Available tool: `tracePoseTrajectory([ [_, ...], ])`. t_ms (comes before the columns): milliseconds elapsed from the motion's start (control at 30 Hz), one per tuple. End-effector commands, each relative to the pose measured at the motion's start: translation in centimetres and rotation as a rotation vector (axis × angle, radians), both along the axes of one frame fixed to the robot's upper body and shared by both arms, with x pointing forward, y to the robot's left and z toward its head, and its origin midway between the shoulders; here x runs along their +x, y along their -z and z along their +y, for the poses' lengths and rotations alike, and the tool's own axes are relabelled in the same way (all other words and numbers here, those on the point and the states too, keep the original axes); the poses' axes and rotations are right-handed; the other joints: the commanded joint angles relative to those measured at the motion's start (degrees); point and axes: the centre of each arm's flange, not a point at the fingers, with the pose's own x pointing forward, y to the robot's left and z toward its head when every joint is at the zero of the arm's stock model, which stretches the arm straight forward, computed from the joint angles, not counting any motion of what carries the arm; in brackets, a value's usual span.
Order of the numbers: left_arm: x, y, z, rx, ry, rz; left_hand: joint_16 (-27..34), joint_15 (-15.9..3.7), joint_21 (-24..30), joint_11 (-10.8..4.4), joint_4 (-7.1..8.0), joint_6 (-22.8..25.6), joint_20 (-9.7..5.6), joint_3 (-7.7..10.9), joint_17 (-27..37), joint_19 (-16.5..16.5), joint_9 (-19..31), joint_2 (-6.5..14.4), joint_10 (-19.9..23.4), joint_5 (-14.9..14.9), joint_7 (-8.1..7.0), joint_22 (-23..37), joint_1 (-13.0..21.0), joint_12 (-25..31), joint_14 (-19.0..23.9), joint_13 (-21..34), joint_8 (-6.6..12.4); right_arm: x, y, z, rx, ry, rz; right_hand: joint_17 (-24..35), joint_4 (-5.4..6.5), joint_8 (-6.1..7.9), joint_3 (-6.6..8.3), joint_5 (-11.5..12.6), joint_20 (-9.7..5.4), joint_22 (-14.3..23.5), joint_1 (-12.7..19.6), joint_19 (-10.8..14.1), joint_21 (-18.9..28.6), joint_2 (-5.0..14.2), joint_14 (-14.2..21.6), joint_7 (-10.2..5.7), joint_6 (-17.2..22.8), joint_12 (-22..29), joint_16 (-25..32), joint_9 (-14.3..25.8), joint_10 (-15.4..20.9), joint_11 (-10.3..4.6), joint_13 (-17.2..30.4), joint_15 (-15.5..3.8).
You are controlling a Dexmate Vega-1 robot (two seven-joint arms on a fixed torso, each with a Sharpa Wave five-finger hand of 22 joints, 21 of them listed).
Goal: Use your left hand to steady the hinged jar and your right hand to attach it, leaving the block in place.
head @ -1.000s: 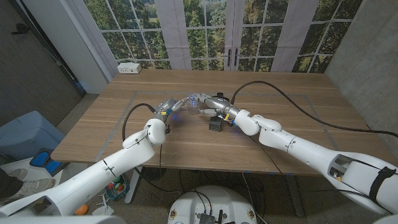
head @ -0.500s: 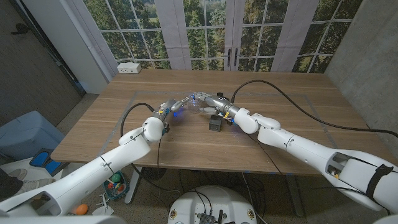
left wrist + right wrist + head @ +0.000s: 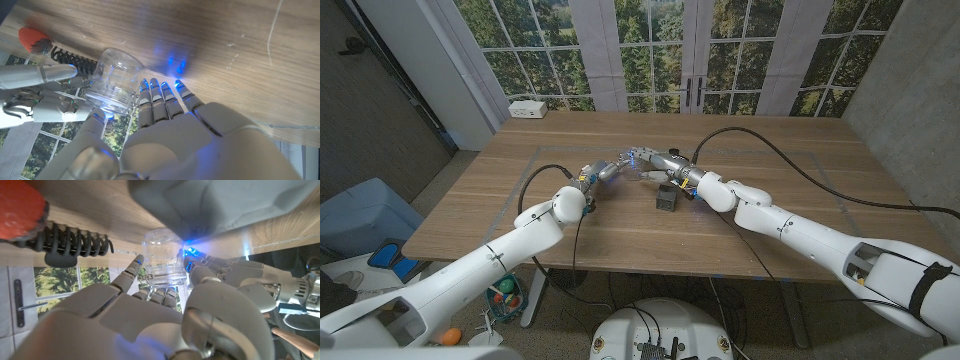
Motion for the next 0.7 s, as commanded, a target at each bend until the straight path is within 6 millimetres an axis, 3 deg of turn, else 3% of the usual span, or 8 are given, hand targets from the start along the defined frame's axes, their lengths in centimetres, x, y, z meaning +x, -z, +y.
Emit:
tracePoseTrajectory([
  [33, -0.4, -0.8, -0.6, 0.020, -0.044, -0.019, 0.81, 1.43, 0.01, 1.64, -0.01, 5.99, 0.79, 0.43, 0.18, -0.27, 0.32, 1.07, 2.14, 0.04, 0.01, 0.13, -0.11, 1.28, 0.29, 0.11, 2.29, 0.3, 2.2, 0.2, -0.127, -0.014, 0.130, 4.34, -0.09, 0.67, -0.25, 0.32, -1.44, 0.20, -0.01, 0.28, 0.05, -0.02, 4.71, 1.18, 1.73, 1.03, 3.95, 0.53, 4.19, 3.30, 0.37, -4.28],
  [100, -1.4, -0.7, -0.3, -0.017, -0.107, -0.098, 1.03, 2.24, 0.26, 2.35, 0.03, 9.04, 1.00, 0.85, 0.15, 0.25, 0.46, 1.70, 3.16, 0.05, 0.35, 0.11, 0.19, 1.56, 1.15, 0.12, 2.92, 0.3, 2.2, 0.2, -0.128, -0.010, 0.128, 4.31, -0.10, 0.67, -0.28, 0.33, -1.44, 0.20, 0.01, 0.30, 0.06, -0.03, 4.68, 1.20, 1.75, 1.02, 3.93, 0.53, 4.17, 3.28, 0.37, -4.21],
  [200, -2.0, -0.6, -0.1, -0.039, -0.142, -0.152, 1.39, 1.85, 0.78, 1.83, -0.13, 11.32, 1.09, 1.66, 0.12, 1.71, 0.63, 2.61, 5.43, 0.02, 0.43, 0.08, 0.75, 2.11, 2.91, 0.15, 3.12, 0.4, 2.2, 0.2, -0.127, -0.011, 0.129, 4.28, -0.12, 0.64, -0.32, 0.35, -1.43, 0.20, 0.04, 0.29, 0.05, -0.03, 4.66, 1.22, 1.72, 1.02, 3.92, 0.53, 4.20, 3.26, 0.37, -4.18],
  [267, -2.5, -0.3, 0.0, -0.073, -0.178, -0.222, 1.46, 2.16, 1.21, 1.82, -0.76, 9.26, 1.47, 2.92, 0.08, 3.20, 0.66, 3.62, 5.62, -0.03, -1.73, 0.06, 1.74, 1.82, 4.44, 0.16, 1.82, 0.4, 2.2, 0.2, -0.130, -0.011, 0.126, 4.26, -0.13, 0.64, -0.34, 0.36, -1.41, 0.20, 0.06, 0.31, 0.05, -0.03, 4.67, 1.22, 1.74, 1.01, 3.93, 0.53, 4.19, 3.27, 0.37, -4.19],
  [333, -3.0, 0.0, 0.1, -0.109, -0.200, -0.283, 1.76, 1.71, 1.45, 1.46, -1.51, 9.11, 1.72, 4.15, 0.07, 4.22, 0.68, 4.51, 6.44, -0.11, -2.22, 0.04, 2.77, 1.91, 6.32, 0.18, 1.62, 0.4, 2.2, 0.3, -0.130, -0.013, 0.127, 4.24, -0.15, 0.62, -0.37, 0.38, -1.39, 0.20, 0.08, 0.32, 0.05, -0.04, 4.71, 1.19, 1.71, 0.99, 3.94, 0.52, 4.15, 3.27, 0.36, -4.14],
  [367, -3.2, 0.2, 0.2, -0.120, -0.207, -0.315, 1.79, 1.24, 1.50, 1.47, -2.05, 9.26, 1.67, 4.81, 0.06, 4.58, 0.68, 4.75, 6.47, -0.21, -3.19, 0.03, 3.35, 1.80, 7.09, 0.20, 1.60, 0.4, 2.1, 0.3, -0.131, -0.013, 0.125, 4.22, -0.15, 0.62, -0.38, 0.38, -1.38, 0.20, 0.09, 0.33, 0.06, -0.04, 4.69, 1.20, 1.71, 0.99, 3.93, 0.52, 4.16, 3.28, 0.36, -4.16],
  [533, -4.2, 1.1, 0.2, -0.221, -0.247, -0.500, 1.85, 1.22, 2.11, 0.77, -3.92, 11.94, 1.55, 6.79, 0.05, 6.97, 0.72, 4.94, 8.12, -0.63, -3.44, 0.08, 4.88, 2.00, 9.82, 0.27, 2.10, 0.3, 2.0, 0.5, -0.134, -0.015, 0.114, 4.17, -0.18, 0.56, -0.45, 0.42, -1.36, 0.20, 0.15, 0.30, 0.03, -0.03, 4.67, 1.14, 1.62, 0.91, 3.92, 0.52, 3.98, 3.18, 0.36, -4.12],
  [700, -4.5, 1.6, 0.4, -0.257, -0.230, -0.590, 1.72, 1.13, 2.35, 0.52, -4.90, 10.11, 1.69, 7.82, 0.07, 8.00, 0.75, 4.92, 7.49, -0.88, -3.73, 0.16, 5.55, 1.48, 10.90, 0.31, 1.16, 0.0, 1.9, 0.5, -0.135, -0.017, 0.101, 4.03, -0.27, 0.18, -0.88, 0.43, -0.97, 0.19, 0.06, 0.15, -0.05, -0.44, 4.35, 1.16, 0.55, 0.52, 3.80, 0.54, 2.88, 3.85, 0.36, -2.97],
])
